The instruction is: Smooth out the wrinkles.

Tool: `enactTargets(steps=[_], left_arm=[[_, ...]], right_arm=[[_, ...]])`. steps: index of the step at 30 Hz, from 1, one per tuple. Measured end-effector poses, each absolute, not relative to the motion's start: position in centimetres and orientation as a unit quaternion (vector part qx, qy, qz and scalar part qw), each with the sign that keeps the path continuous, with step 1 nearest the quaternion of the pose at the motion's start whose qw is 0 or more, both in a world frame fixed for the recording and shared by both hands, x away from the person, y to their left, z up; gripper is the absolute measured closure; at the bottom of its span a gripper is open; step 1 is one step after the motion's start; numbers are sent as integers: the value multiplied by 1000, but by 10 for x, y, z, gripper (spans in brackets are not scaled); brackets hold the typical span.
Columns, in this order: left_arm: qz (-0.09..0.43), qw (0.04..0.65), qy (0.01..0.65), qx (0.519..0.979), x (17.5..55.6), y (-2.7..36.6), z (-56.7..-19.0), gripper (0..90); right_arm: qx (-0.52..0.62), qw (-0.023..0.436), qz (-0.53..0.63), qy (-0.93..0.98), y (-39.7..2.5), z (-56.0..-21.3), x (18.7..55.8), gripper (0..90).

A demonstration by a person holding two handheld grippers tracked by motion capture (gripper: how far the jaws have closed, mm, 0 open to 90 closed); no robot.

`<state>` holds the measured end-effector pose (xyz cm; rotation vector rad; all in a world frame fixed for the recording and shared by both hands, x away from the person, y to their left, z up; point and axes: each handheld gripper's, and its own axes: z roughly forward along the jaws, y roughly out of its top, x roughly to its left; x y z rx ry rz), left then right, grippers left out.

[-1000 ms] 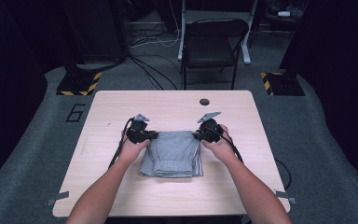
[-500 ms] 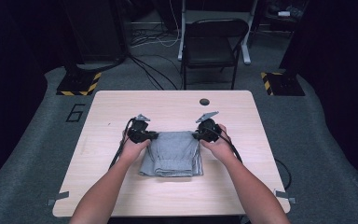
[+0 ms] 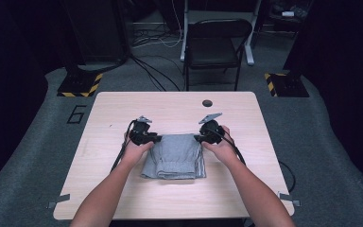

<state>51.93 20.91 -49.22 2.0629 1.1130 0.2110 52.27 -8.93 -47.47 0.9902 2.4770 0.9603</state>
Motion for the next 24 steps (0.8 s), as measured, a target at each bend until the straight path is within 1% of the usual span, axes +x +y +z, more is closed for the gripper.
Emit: enactTargets(steps=[3,5,7,10,12,16,24], left_arm=[[84,382,430,814,518,209,-491,572],[91,380,426,816,519,209,-490,549],[88,384,436,809,517,209,-489,520],[94,386,433,809,517,211,-486,489],[96,389,436,806,516,212,-484,481],[100,394,423,810,510,217,-475,478],[104,402,412,811,495,221,-459,473]], right_arm=[[351,150,340,860,-89,-473,522,541],[342,155,346,860,-90,-473,522,527],[341,159,349,858,-89,-471,522,513],[342,156,349,858,-88,-469,520,495],[342,153,352,858,-89,-468,519,483],[342,150,360,855,-90,-463,516,469],[330,144,375,854,-89,-450,503,465]])
